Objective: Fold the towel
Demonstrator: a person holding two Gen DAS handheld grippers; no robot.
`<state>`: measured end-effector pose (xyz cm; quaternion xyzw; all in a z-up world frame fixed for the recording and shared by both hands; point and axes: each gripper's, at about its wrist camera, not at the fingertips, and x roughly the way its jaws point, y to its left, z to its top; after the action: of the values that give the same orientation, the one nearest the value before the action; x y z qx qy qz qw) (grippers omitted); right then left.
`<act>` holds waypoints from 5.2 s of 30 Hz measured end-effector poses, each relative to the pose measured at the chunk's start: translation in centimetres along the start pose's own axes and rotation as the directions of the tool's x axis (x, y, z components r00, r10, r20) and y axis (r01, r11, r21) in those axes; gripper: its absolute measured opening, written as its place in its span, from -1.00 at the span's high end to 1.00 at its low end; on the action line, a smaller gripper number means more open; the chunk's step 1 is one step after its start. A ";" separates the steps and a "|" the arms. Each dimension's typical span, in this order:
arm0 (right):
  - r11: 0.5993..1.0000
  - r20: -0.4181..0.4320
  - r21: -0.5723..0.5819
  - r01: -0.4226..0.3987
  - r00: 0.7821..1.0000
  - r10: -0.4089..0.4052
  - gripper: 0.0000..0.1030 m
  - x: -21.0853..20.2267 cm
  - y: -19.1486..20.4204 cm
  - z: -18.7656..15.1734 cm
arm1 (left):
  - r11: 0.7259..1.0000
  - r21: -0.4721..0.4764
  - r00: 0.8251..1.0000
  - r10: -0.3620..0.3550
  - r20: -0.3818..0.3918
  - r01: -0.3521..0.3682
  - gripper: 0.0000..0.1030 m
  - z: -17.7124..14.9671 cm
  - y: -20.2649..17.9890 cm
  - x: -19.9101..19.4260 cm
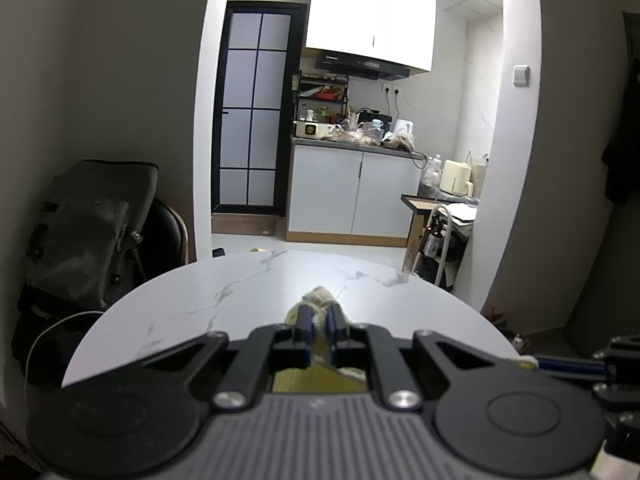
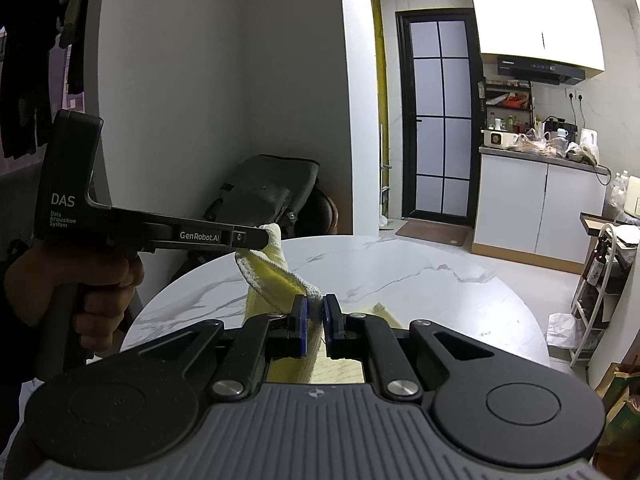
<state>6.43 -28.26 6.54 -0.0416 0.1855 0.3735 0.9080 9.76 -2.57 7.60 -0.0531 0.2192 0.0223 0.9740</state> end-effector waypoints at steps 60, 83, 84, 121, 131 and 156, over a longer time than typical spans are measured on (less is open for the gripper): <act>0.968 -0.120 0.210 0.137 0.986 -0.113 0.52 4.1 -9.2 -5.1 | 0.999 0.053 0.984 0.002 -0.179 0.008 0.64 -2.6 -3.2 9.7; 0.977 -0.152 0.192 0.092 0.986 -0.063 0.47 4.8 -9.3 -6.0 | 0.996 0.083 0.964 -0.020 -0.265 0.044 0.62 -4.4 -4.9 12.6; 0.977 -0.157 0.193 0.093 0.986 -0.063 0.47 4.9 -9.5 -6.0 | 0.996 0.080 0.965 -0.023 -0.262 0.046 0.62 -4.4 -4.9 12.8; 0.971 -0.207 0.174 0.166 0.970 -0.129 0.47 4.0 -8.3 -5.9 | 0.991 0.132 0.963 0.006 -0.269 0.031 -0.24 -6.6 -3.8 8.6; 0.977 -0.193 0.152 0.152 0.974 -0.122 0.46 1.7 -5.4 -5.6 | 0.996 0.089 0.972 -0.003 -0.237 0.025 -0.33 -7.8 -2.6 5.5; 0.982 -0.114 0.087 0.170 0.981 -0.159 -0.16 -1.9 0.6 -7.8 | 0.979 0.111 0.986 -0.167 -0.027 0.169 -0.54 -11.3 -0.1 -3.7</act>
<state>2.40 -30.80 0.09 -0.0328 0.2471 0.2850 0.9255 1.65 -4.00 -1.00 -0.0165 0.2236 -0.0728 0.9718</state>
